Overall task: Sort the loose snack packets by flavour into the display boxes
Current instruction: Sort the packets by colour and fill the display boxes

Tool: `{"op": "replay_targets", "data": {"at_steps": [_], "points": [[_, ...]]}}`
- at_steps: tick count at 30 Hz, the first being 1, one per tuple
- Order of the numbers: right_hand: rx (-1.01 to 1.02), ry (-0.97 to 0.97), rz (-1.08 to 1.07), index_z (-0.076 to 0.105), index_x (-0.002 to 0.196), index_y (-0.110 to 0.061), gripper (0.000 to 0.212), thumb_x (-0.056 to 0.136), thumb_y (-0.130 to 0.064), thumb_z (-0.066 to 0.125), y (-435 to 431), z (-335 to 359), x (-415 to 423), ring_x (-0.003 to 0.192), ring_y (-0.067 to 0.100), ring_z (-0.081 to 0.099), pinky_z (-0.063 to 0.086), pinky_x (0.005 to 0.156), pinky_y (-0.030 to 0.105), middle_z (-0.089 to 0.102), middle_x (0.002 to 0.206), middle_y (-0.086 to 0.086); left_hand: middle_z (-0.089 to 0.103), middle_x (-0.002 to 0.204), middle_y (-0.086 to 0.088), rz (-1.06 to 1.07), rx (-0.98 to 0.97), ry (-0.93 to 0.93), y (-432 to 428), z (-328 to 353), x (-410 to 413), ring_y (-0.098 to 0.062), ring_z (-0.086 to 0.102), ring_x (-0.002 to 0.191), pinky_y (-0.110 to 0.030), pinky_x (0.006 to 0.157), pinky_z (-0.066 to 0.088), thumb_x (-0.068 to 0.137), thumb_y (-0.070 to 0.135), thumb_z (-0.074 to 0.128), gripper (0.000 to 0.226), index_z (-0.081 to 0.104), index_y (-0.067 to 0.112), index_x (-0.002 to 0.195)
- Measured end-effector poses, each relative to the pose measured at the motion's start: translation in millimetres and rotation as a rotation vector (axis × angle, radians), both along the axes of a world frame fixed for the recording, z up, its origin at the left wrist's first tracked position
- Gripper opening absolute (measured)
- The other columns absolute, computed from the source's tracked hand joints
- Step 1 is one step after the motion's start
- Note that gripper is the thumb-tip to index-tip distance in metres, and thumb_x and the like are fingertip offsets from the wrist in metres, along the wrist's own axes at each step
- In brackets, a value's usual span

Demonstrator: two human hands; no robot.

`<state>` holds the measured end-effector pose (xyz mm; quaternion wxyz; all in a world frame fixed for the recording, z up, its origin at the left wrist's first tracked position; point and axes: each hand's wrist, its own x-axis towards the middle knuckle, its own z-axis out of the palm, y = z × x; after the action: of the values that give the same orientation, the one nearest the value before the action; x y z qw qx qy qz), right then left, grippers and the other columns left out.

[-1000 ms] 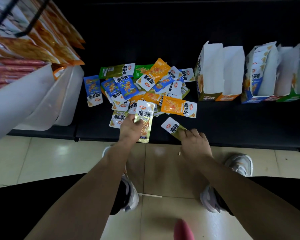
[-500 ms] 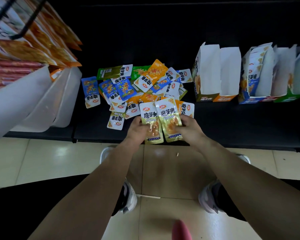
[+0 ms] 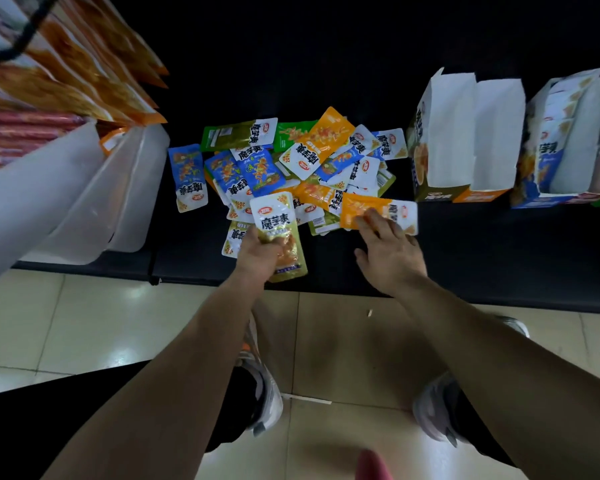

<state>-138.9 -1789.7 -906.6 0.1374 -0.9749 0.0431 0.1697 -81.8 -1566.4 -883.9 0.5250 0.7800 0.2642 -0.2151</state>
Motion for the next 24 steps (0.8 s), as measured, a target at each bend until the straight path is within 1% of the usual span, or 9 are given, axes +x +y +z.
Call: {"op": "replay_targets", "data": {"at_steps": [2,5,8,11,13,16,18,20,24], "points": [[-0.085,0.056,-0.055,0.02,0.156,-0.029,0.064,0.1,-0.043,0.047,-14,-3,-10,0.145,0.028,0.026,0.035,0.112,0.051,0.017,0.163,-0.003,0.062,0.112,-0.002,0.007,0.031,-0.015,2,-3,4,-0.015,0.06,0.084,-0.023,0.06,0.045,0.096,0.014,0.061,0.029,0.054,0.012,0.124],[-0.176,0.053,-0.087,0.035,0.147,-0.027,0.054,0.097,-0.037,0.052,-29,4,-29,0.135,0.03,0.036,0.039,0.107,0.052,0.034,0.15,-0.001,0.059,0.109,0.0,-0.03,0.06,-0.04,-2,-4,3,-0.017,0.059,0.093,-0.023,0.065,0.042,0.095,0.015,0.061,0.031,0.055,0.013,0.126],[-0.162,0.013,-0.075,0.042,0.144,-0.025,0.052,0.096,-0.035,0.054,-32,9,-24,0.137,0.03,0.036,0.037,0.109,0.052,0.035,0.149,0.001,0.059,0.105,0.002,-0.065,0.032,-0.046,-8,-6,1,-0.012,0.06,0.086,-0.018,0.057,0.041,0.095,0.012,0.061,0.033,0.054,0.014,0.127],[-0.024,0.002,0.003,0.025,0.155,-0.028,0.066,0.096,-0.038,0.052,-18,11,-1,0.146,0.026,0.024,0.031,0.116,0.05,0.02,0.162,-0.003,0.058,0.101,0.002,-0.098,0.07,-0.065,-13,-5,-2,-0.012,0.062,0.084,-0.013,0.049,0.041,0.095,0.011,0.061,0.031,0.053,0.013,0.125],[-0.012,-0.02,0.117,0.028,0.155,-0.027,0.062,0.097,-0.038,0.047,-3,9,10,0.143,0.025,0.028,0.033,0.114,0.047,0.029,0.158,-0.002,0.057,0.103,0.0,-0.089,0.076,-0.069,-13,-5,-1,-0.018,0.064,0.092,-0.009,0.046,0.042,0.096,0.009,0.061,0.032,0.053,0.01,0.127],[-0.013,-0.055,0.172,0.039,0.147,-0.025,0.053,0.096,-0.038,0.048,21,4,14,0.132,0.029,0.038,0.04,0.105,0.047,0.039,0.144,0.004,0.054,0.103,-0.001,-0.028,0.078,-0.07,-13,-1,2,-0.015,0.061,0.084,-0.008,0.044,0.043,0.097,0.006,0.058,0.027,0.052,0.009,0.123],[-0.06,-0.021,0.168,0.025,0.153,-0.032,0.062,0.097,-0.047,0.046,32,-2,11,0.133,0.032,0.034,0.037,0.106,0.051,0.031,0.147,0.008,0.057,0.103,-0.002,-0.016,0.096,-0.076,-10,-2,6,-0.022,0.061,0.094,-0.014,0.053,0.04,0.096,0.009,0.058,0.027,0.053,0.009,0.122],[-0.139,0.031,0.175,0.007,0.157,-0.038,0.071,0.098,-0.058,0.04,36,-8,9,0.137,0.033,0.027,0.03,0.11,0.052,0.02,0.153,0.009,0.058,0.103,-0.002,-0.002,0.104,-0.078,-7,-3,7,-0.02,0.058,0.091,-0.018,0.055,0.038,0.096,0.011,0.059,0.027,0.053,0.009,0.122],[-0.176,0.049,0.155,0.006,0.158,-0.038,0.071,0.098,-0.061,0.036,37,-8,-8,0.139,0.033,0.022,0.026,0.113,0.052,0.016,0.155,0.01,0.059,0.103,-0.001,0.033,0.084,-0.063,-1,-3,7,-0.017,0.057,0.085,-0.021,0.056,0.041,0.095,0.012,0.06,0.028,0.054,0.011,0.122]]}}
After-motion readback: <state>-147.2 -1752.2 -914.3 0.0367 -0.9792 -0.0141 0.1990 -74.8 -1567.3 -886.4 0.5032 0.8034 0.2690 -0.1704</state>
